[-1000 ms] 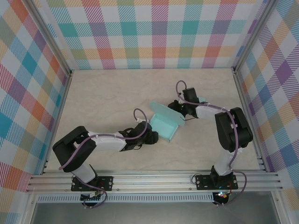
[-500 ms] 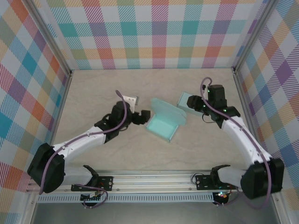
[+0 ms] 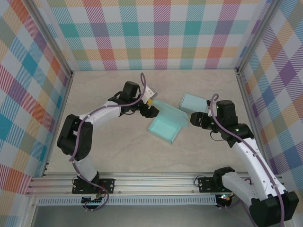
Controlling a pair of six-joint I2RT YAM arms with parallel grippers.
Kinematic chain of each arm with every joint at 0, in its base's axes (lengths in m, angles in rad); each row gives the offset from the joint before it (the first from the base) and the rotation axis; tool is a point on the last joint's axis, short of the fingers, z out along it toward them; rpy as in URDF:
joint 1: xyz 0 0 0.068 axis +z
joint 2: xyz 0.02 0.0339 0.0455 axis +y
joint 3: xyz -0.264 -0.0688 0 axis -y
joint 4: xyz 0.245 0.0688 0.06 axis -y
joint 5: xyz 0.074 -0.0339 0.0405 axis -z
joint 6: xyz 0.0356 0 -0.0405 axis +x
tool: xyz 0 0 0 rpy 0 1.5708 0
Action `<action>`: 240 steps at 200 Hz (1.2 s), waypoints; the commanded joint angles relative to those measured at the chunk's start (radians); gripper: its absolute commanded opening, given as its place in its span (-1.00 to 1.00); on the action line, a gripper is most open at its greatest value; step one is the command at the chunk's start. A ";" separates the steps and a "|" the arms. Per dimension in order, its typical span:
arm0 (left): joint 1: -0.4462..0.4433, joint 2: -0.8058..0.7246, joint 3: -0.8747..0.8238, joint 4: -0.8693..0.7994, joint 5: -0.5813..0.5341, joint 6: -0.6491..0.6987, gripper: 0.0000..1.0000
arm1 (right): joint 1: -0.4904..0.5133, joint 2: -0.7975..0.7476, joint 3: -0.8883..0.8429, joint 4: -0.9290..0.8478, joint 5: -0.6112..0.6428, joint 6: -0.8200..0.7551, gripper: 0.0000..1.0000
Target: Fold the paper box
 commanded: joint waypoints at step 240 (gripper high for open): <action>0.021 0.191 0.238 -0.243 0.105 0.180 -0.68 | 0.171 0.409 0.083 0.133 0.194 -0.109 -0.47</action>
